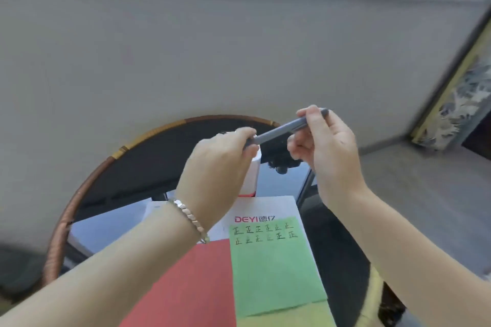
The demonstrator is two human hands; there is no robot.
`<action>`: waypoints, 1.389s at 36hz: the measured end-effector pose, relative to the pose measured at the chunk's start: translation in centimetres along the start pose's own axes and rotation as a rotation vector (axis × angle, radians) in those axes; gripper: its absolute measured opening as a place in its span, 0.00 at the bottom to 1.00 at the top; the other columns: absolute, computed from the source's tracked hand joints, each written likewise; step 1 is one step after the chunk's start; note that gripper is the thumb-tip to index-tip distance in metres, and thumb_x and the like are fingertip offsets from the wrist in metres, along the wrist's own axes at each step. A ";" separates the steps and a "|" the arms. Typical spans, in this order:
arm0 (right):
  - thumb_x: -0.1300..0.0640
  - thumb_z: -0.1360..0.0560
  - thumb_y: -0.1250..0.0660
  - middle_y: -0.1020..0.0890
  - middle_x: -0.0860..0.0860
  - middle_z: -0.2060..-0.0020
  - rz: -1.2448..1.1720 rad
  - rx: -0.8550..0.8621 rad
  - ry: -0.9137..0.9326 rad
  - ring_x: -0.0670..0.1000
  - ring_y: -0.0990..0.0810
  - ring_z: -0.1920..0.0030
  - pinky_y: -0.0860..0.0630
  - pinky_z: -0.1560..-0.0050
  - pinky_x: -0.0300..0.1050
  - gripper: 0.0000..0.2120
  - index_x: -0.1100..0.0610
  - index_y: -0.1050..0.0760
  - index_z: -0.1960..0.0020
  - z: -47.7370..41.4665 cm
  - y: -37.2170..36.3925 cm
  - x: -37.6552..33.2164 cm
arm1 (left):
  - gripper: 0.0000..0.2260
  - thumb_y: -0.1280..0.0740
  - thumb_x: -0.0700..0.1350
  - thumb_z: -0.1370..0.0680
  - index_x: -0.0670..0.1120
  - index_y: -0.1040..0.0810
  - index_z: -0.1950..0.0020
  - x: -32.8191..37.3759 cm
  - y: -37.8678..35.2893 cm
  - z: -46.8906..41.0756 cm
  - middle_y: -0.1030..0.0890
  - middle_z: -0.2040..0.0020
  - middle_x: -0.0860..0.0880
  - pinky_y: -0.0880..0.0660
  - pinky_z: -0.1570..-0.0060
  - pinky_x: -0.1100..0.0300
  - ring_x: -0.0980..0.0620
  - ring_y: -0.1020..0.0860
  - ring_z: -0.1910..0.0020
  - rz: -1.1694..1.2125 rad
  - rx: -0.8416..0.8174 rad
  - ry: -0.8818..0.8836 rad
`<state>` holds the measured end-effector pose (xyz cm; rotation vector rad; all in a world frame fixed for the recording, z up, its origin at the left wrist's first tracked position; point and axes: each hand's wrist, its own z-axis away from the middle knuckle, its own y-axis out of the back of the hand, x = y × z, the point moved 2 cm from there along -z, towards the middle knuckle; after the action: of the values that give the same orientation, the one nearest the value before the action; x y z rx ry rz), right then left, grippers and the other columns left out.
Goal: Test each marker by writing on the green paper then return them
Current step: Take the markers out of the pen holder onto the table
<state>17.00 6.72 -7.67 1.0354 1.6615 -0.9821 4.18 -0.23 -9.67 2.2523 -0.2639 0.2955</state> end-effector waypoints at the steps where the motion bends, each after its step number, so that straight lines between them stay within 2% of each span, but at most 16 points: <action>1: 0.57 0.21 0.43 0.27 0.45 0.78 -0.067 -0.003 -0.065 0.46 0.28 0.74 0.27 0.70 0.37 0.10 0.55 0.28 0.59 0.8 0.2 0.0 | 0.13 0.42 0.46 0.22 0.40 0.22 0.48 0.5 0.2 0.6 0.20 0.63 0.46 0.23 0.69 0.52 0.46 0.23 0.70 0.006 -0.024 0.010; 3: 0.59 0.22 0.40 0.27 0.46 0.76 -0.170 -0.050 -0.200 0.46 0.28 0.73 0.26 0.69 0.35 0.07 0.56 0.26 0.58 2.5 0.5 0.0 | 0.08 0.40 0.40 0.21 0.38 0.23 0.50 1.7 0.6 2.0 0.23 0.64 0.46 0.26 0.70 0.58 0.49 0.26 0.71 0.025 -0.086 0.023; 5: 0.60 0.24 0.37 0.26 0.47 0.74 -0.187 -0.130 -0.315 0.46 0.26 0.71 0.25 0.67 0.35 0.04 0.57 0.23 0.55 4.2 0.9 0.1 | 0.09 0.43 0.41 0.20 0.40 0.24 0.49 2.6 0.9 3.6 0.28 0.67 0.51 0.33 0.70 0.68 0.56 0.31 0.71 0.107 -0.159 0.086; 7: 0.60 0.25 0.36 0.25 0.49 0.71 -0.148 -0.206 -0.364 0.45 0.25 0.70 0.25 0.65 0.35 0.04 0.59 0.22 0.54 5.8 1.2 0.1 | 0.08 0.44 0.41 0.20 0.43 0.26 0.52 3.4 1.2 5.0 0.31 0.68 0.55 0.34 0.69 0.69 0.59 0.33 0.71 0.203 -0.230 0.119; 10: 0.59 0.25 0.36 0.23 0.50 0.68 -0.100 -0.242 -0.340 0.43 0.22 0.70 0.24 0.66 0.33 0.06 0.60 0.22 0.55 7.5 1.6 -0.2 | 0.08 0.43 0.40 0.20 0.51 0.30 0.56 4.2 1.8 6.4 0.31 0.68 0.55 0.34 0.68 0.70 0.60 0.31 0.69 0.305 -0.279 0.141; 14: 0.59 0.24 0.39 0.18 0.50 0.66 -0.184 -0.206 -0.320 0.43 0.20 0.70 0.23 0.68 0.33 0.06 0.60 0.25 0.56 8.9 1.6 -0.5 | 0.07 0.43 0.44 0.20 0.46 0.26 0.53 4.5 2.5 7.3 0.29 0.69 0.54 0.35 0.71 0.67 0.57 0.33 0.72 0.321 -0.261 0.186; 18: 0.58 0.23 0.40 0.17 0.52 0.65 -0.202 -0.139 -0.255 0.45 0.20 0.70 0.23 0.67 0.35 0.07 0.59 0.26 0.56 9.7 0.8 0.0 | 0.09 0.45 0.44 0.19 0.43 0.28 0.54 4.9 2.3 8.1 0.31 0.71 0.53 0.38 0.74 0.64 0.56 0.34 0.74 0.263 -0.229 0.145; 25: 0.61 0.23 0.39 0.19 0.50 0.65 -0.095 -0.104 -0.178 0.44 0.23 0.70 0.24 0.64 0.36 0.04 0.55 0.26 0.53 9.6 -0.2 1.0 | 0.09 0.43 0.44 0.20 0.44 0.32 0.60 4.0 2.2 8.1 0.34 0.75 0.53 0.41 0.77 0.64 0.55 0.37 0.78 0.262 -0.198 0.093; 33: 0.61 0.23 0.40 0.19 0.50 0.65 -0.003 -0.096 -0.081 0.43 0.22 0.68 0.24 0.64 0.34 0.05 0.55 0.26 0.53 8.3 0.2 1.6 | 0.09 0.46 0.52 0.20 0.50 0.29 0.49 2.9 0.8 7.4 0.33 0.73 0.55 0.42 0.74 0.66 0.56 0.35 0.75 0.257 -0.264 0.118; 36: 0.59 0.22 0.40 0.21 0.46 0.66 0.098 -0.002 -0.044 0.40 0.22 0.65 0.24 0.62 0.33 0.06 0.54 0.25 0.50 6.5 2.0 1.7 | 0.09 0.50 0.50 0.19 0.53 0.36 0.42 2.8 -0.3 7.2 0.33 0.70 0.55 0.40 0.73 0.63 0.58 0.33 0.72 0.334 -0.292 0.216; 39: 0.55 0.22 0.40 0.21 0.47 0.66 0.270 0.064 -0.159 0.44 0.21 0.63 0.24 0.61 0.39 0.08 0.54 0.24 0.47 3.4 5.7 2.6 | 0.13 0.49 0.45 0.20 0.48 0.37 0.36 2.3 -1.7 7.0 0.30 0.64 0.54 0.35 0.68 0.65 0.59 0.32 0.67 0.432 -0.292 0.322; 42: 0.56 0.23 0.38 0.21 0.51 0.63 0.474 0.017 -0.341 0.49 0.23 0.61 0.24 0.61 0.40 0.09 0.59 0.22 0.49 0.9 9.5 4.6 | 0.11 0.50 0.39 0.19 0.52 0.41 0.40 2.3 -3.4 6.6 0.30 0.66 0.54 0.36 0.71 0.62 0.54 0.32 0.70 0.430 -0.364 0.373; 44: 0.57 0.23 0.37 0.21 0.51 0.65 0.692 -0.010 -0.395 0.48 0.23 0.65 0.26 0.66 0.37 0.10 0.62 0.22 0.52 -0.2 11.6 6.0 | 0.08 0.49 0.42 0.19 0.55 0.43 0.43 2.5 -4.5 5.8 0.25 0.58 0.58 0.32 0.68 0.68 0.59 0.26 0.63 0.492 -0.384 0.428; 46: 0.56 0.24 0.36 0.22 0.50 0.70 0.897 -0.026 -0.410 0.47 0.24 0.72 0.31 0.73 0.34 0.10 0.62 0.22 0.56 -0.9 13.2 7.3 | 0.04 0.46 0.45 0.19 0.53 0.39 0.46 3.1 -5.8 4.9 0.23 0.52 0.58 0.29 0.65 0.71 0.62 0.25 0.57 0.548 -0.410 0.476; 48: 0.56 0.25 0.35 0.22 0.50 0.69 1.009 -0.039 -0.423 0.46 0.24 0.73 0.34 0.79 0.30 0.07 0.59 0.23 0.57 -1.2 14.1 8.4 | 0.01 0.43 0.46 0.20 0.50 0.34 0.49 3.9 -7.5 4.0 0.21 0.52 0.53 0.27 0.62 0.64 0.55 0.23 0.56 0.565 -0.445 0.500; 50: 0.56 0.26 0.33 0.20 0.52 0.65 1.088 -0.050 -0.432 0.47 0.23 0.72 0.30 0.76 0.32 0.04 0.56 0.26 0.54 -1.4 14.4 9.4 | 0.04 0.42 0.47 0.20 0.47 0.32 0.51 4.9 -9.7 3.1 0.20 0.53 0.49 0.25 0.58 0.55 0.50 0.23 0.56 0.524 -0.496 0.491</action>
<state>27.87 14.60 -18.43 1.3289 0.5764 -0.3664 11.95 3.06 -17.16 1.5347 -0.5887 0.9323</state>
